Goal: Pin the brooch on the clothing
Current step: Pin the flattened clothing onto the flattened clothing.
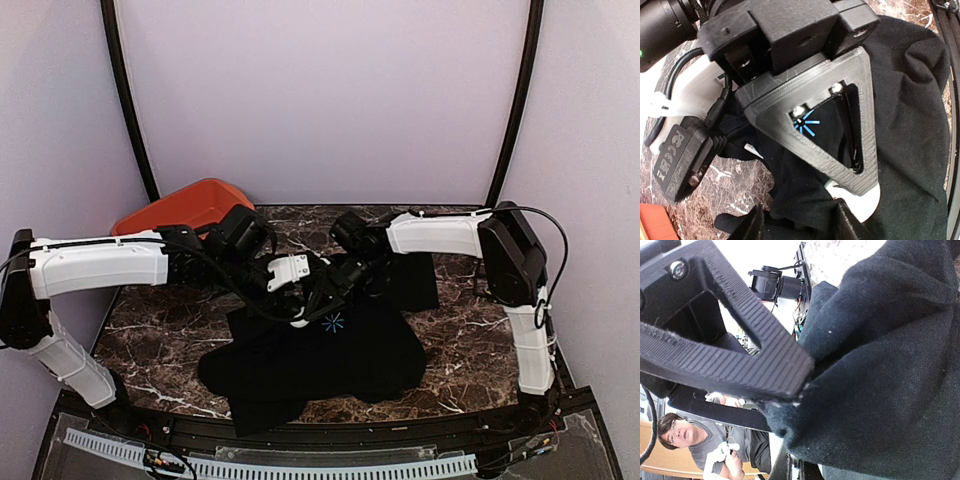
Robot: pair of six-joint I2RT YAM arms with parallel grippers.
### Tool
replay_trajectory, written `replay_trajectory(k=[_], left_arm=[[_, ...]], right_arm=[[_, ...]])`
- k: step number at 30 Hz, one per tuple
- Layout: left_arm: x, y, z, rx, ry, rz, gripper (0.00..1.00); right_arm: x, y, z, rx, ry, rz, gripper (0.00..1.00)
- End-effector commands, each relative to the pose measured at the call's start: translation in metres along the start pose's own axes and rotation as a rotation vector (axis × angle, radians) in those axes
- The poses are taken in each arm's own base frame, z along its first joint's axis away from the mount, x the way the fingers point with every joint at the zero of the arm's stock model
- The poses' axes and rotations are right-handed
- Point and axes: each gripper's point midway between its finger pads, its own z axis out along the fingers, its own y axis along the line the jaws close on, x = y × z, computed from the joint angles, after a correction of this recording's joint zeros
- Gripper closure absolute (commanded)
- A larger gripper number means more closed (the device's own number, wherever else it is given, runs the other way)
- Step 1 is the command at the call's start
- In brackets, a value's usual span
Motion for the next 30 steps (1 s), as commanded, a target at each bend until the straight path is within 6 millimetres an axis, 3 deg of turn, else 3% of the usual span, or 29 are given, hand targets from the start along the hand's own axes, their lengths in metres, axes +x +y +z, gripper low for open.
replay_trajectory(k=[1, 5, 13, 17, 20, 25, 30], left_arm=[[-0.007, -0.012, -0.002, 0.061, -0.058, 0.0, 0.47], [-0.016, -0.021, -0.011, 0.146, -0.122, -0.024, 0.38], [-0.022, -0.028, -0.015, 0.317, -0.179, -0.117, 0.38], [-0.023, -0.038, -0.011, 0.398, -0.17, -0.134, 0.47], [-0.022, -0.041, -0.008, 0.433, -0.16, -0.148, 0.63], [-0.026, -0.043, -0.012, 0.485, -0.188, -0.178, 0.75], [-0.028, -0.048, -0.013, 0.547, -0.203, -0.198, 0.97]], right_arm=[[0.003, 0.063, 0.002, -0.147, 0.01, -0.181, 1.0], [0.003, 0.072, -0.006, -0.157, -0.004, -0.206, 1.0], [0.013, 0.094, -0.012, -0.174, -0.015, -0.315, 1.0], [0.017, 0.103, -0.015, -0.175, -0.022, -0.374, 1.0], [0.018, 0.106, -0.017, -0.154, -0.028, -0.412, 1.0], [0.017, 0.106, -0.021, -0.098, -0.043, -0.468, 1.0], [0.012, 0.107, -0.03, -0.04, -0.068, -0.507, 1.0]])
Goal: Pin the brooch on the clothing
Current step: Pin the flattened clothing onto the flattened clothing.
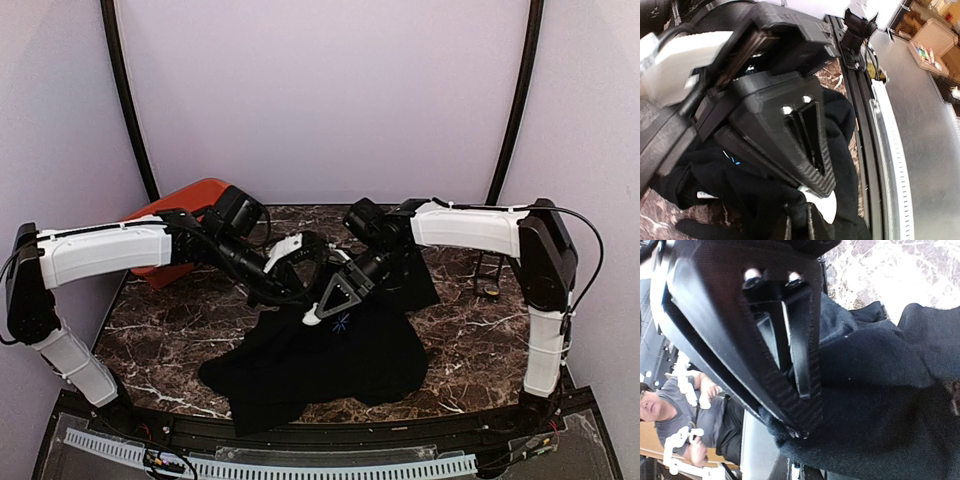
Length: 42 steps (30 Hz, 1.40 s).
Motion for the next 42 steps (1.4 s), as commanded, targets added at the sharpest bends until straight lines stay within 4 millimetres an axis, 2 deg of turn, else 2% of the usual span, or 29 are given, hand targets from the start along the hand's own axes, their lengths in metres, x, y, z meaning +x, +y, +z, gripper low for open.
replay_trajectory(k=[1, 11, 16, 20, 25, 27, 31, 35, 39, 42], left_arm=[[0.02, -0.009, 0.012, 0.088, 0.055, -0.072, 0.99], [0.014, -0.018, 0.011, 0.156, 0.024, -0.086, 0.99], [0.011, -0.004, 0.005, 0.11, -0.008, -0.127, 0.99], [0.005, 0.009, -0.002, 0.06, -0.047, -0.141, 0.99], [0.006, 0.022, -0.006, -0.024, -0.072, -0.16, 0.99], [0.004, 0.028, -0.01, -0.055, -0.092, -0.166, 0.99], [-0.007, 0.038, -0.02, -0.085, -0.178, -0.184, 0.99], [-0.015, 0.042, -0.031, -0.103, -0.251, -0.192, 0.99], [-0.015, 0.044, -0.034, -0.103, -0.28, -0.202, 0.99], [-0.019, 0.044, -0.035, -0.096, -0.3, -0.197, 0.99]], right_arm=[[-0.03, 0.054, -0.021, -0.058, -0.087, -0.257, 1.0], [-0.046, 0.043, -0.036, 0.05, -0.134, -0.26, 1.0], [-0.046, 0.036, -0.04, 0.056, -0.146, -0.221, 0.78], [-0.043, 0.034, -0.047, 0.032, -0.181, -0.182, 0.68], [-0.05, 0.029, -0.058, 0.06, -0.286, -0.155, 0.59], [-0.046, 0.021, -0.058, 0.088, -0.328, -0.143, 0.57], [-0.042, 0.006, -0.062, 0.156, -0.456, -0.177, 0.52], [-0.04, 0.004, -0.07, 0.184, -0.613, -0.247, 0.45], [-0.049, -0.008, -0.079, 0.263, -0.732, -0.265, 0.47], [-0.057, -0.015, -0.077, 0.28, -0.756, -0.262, 0.55]])
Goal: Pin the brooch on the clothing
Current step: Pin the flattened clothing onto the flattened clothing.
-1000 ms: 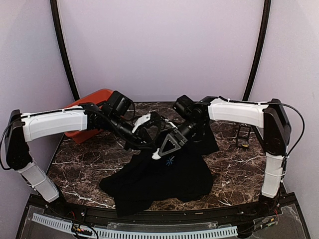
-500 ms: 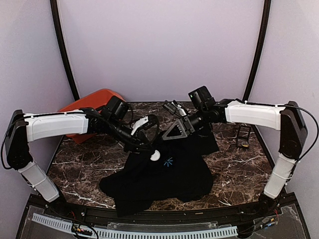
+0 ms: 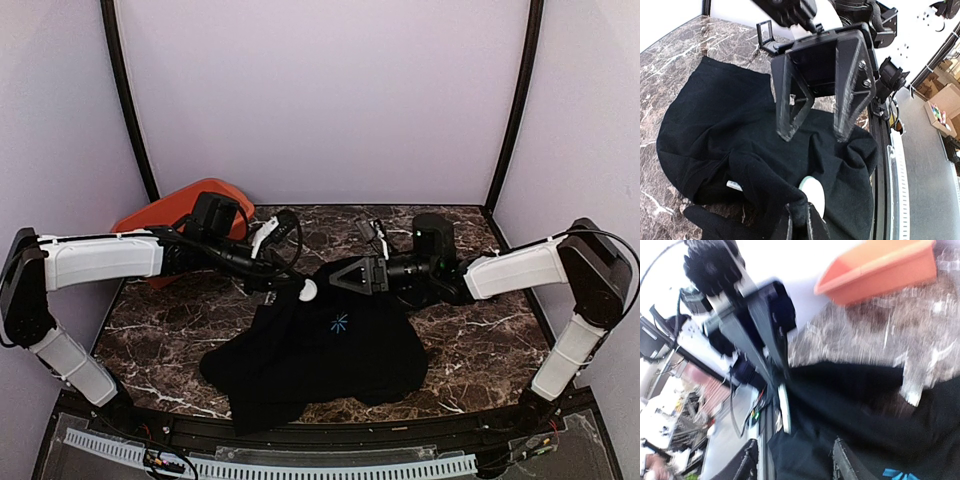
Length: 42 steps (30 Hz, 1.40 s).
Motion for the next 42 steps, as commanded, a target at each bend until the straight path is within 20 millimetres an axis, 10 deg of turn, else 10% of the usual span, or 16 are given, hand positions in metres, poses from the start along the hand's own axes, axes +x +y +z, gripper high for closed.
replay_trajectory(k=[1, 27, 33, 42], left_arm=[[-0.022, -0.01, -0.009, 0.031, -0.09, 0.03, 0.99], [-0.031, -0.001, -0.022, -0.012, -0.147, 0.02, 0.99], [-0.029, 0.001, -0.021, -0.02, -0.144, 0.018, 0.99], [-0.027, 0.002, -0.021, -0.031, -0.135, 0.022, 0.99]], right_arm=[[-0.045, 0.011, 0.008, -0.001, -0.179, -0.115, 0.58], [-0.022, 0.013, 0.043, -0.034, -0.073, -0.135, 0.64], [-0.018, 0.018, 0.051, -0.1, 0.01, -0.036, 0.91], [-0.016, 0.028, 0.048, -0.216, 0.057, 0.208, 1.0]])
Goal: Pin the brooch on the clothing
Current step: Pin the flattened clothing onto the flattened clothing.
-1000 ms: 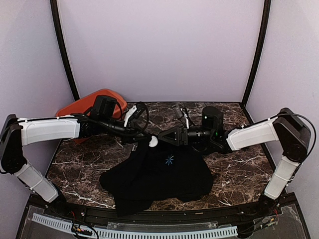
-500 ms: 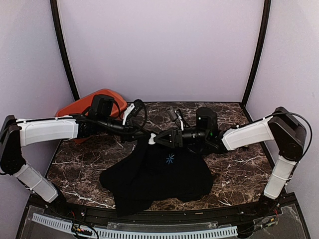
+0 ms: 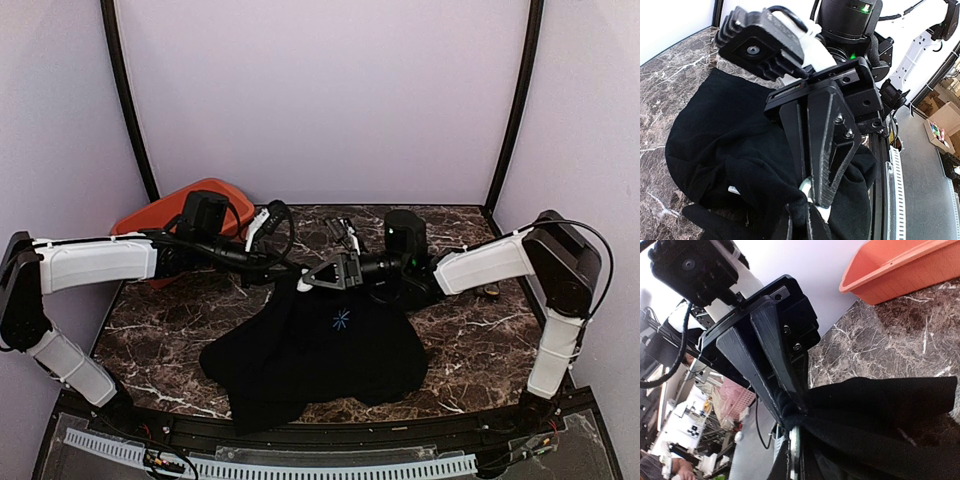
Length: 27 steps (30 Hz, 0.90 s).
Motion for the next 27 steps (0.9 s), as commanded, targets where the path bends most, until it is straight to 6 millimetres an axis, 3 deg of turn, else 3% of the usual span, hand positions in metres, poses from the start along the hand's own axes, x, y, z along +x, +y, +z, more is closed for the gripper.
replay_trajectory(k=[1, 2, 7, 9, 18, 27], left_arm=[[-0.014, -0.003, -0.009, -0.02, -0.042, 0.051, 0.99], [-0.014, -0.003, -0.009, -0.026, -0.043, 0.055, 0.97], [-0.012, 0.001, -0.01, -0.054, -0.03, 0.06, 0.65], [-0.013, 0.001, -0.012, -0.063, -0.027, 0.071, 0.58], [-0.007, -0.007, -0.016, -0.036, 0.034, 0.114, 0.42], [0.015, -0.033, 0.0, 0.185, 0.145, 0.09, 0.38]], right_arm=[[0.002, 0.012, -0.001, -0.092, 0.032, 0.142, 1.0], [0.003, 0.012, -0.001, -0.095, 0.034, 0.168, 1.0], [0.011, 0.006, 0.0, -0.105, 0.073, 0.346, 1.0], [0.017, 0.004, 0.0, -0.11, 0.091, 0.412, 1.0], [0.038, -0.004, -0.007, -0.074, 0.123, 0.631, 1.0], [0.033, 0.013, -0.008, -0.055, 0.201, 0.564, 1.0]])
